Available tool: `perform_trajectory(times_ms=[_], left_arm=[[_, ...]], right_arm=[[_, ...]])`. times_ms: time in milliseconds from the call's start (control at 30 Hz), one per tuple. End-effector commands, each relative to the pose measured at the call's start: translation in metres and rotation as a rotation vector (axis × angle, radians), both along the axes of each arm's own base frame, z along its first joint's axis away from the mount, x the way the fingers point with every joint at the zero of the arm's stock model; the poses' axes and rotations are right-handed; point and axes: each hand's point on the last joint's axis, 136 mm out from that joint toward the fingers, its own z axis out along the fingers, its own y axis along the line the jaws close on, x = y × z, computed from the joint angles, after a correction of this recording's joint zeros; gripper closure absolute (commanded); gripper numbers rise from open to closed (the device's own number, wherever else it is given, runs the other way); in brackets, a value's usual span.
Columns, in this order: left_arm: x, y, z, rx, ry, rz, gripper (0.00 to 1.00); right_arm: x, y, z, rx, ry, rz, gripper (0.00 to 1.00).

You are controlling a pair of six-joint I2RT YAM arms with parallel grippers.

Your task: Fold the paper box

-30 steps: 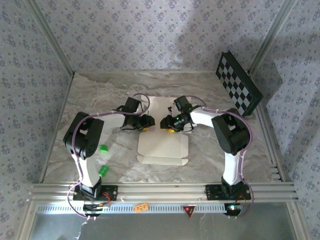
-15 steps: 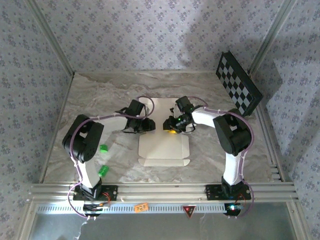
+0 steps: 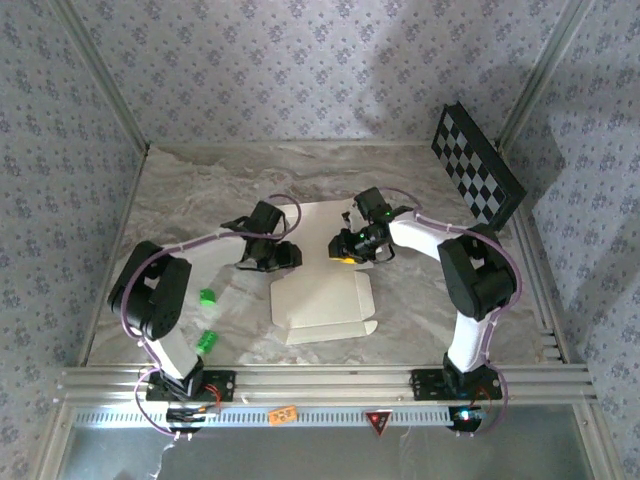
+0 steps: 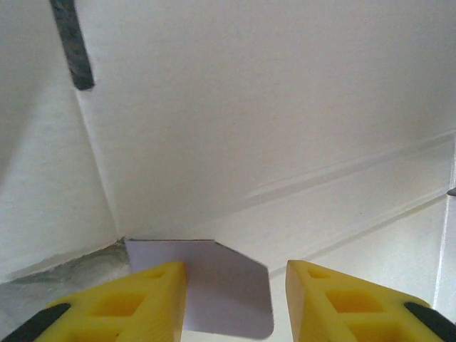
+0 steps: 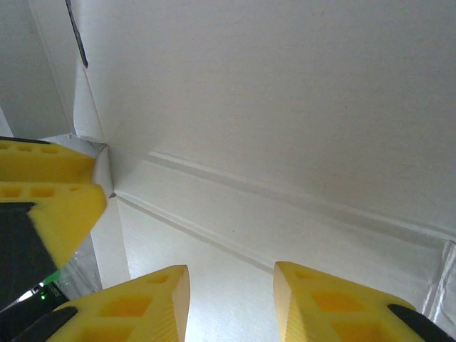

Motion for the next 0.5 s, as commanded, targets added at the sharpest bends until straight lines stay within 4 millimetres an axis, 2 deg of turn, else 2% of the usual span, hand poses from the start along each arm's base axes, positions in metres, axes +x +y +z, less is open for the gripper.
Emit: perform_trajectory(times_ms=[0, 100, 133, 200, 433, 467], left_arm=[[0.012, 0.0, 0.034, -0.004, -0.066, 0.007, 0.58], [0.016, 0.006, 0.045, -0.005, -0.094, 0.018, 0.57], [0.017, 0.009, 0.048, -0.007, -0.101, 0.024, 0.57], [0.019, 0.015, 0.054, -0.01, -0.116, 0.033, 0.57], [0.024, 0.041, 0.067, -0.014, -0.154, 0.073, 0.55], [0.024, 0.044, 0.068, -0.012, -0.157, 0.076, 0.55]], right_arm=[[0.004, 0.0, 0.008, -0.002, -0.012, 0.007, 0.62], [0.002, 0.003, 0.001, 0.005, 0.007, 0.015, 0.62], [0.01, 0.01, 0.01, 0.023, -0.019, 0.019, 0.62], [0.01, 0.013, 0.007, 0.025, -0.013, 0.024, 0.62], [0.009, 0.012, -0.014, 0.008, 0.013, 0.014, 0.62], [0.0, 0.006, -0.026, -0.012, 0.043, 0.011, 0.62]])
